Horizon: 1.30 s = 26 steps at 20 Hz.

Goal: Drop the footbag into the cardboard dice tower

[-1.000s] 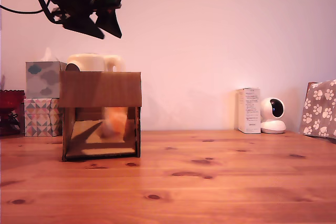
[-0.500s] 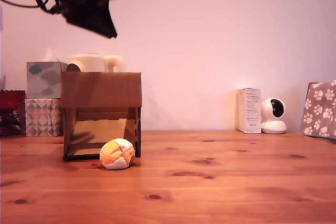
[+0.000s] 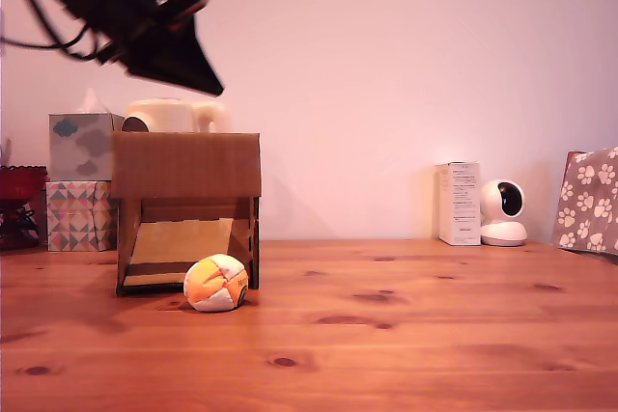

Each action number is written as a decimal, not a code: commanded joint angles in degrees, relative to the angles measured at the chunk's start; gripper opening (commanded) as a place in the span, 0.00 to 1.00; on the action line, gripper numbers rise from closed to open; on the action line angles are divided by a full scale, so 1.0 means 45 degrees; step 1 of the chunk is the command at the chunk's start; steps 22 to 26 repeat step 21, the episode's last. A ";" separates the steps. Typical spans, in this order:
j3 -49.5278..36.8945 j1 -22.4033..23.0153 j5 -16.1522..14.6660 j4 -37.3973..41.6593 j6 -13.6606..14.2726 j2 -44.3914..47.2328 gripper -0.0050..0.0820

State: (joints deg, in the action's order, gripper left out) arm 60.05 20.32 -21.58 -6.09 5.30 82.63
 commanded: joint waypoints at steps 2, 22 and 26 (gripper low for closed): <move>-0.1477 -0.0029 -0.0107 0.1015 -0.0277 -0.1438 0.03; -0.7781 -0.0772 -0.0107 0.2705 -0.1103 -0.5518 0.03; -0.7781 -0.0772 -0.0107 0.2705 -0.1103 -0.5518 0.03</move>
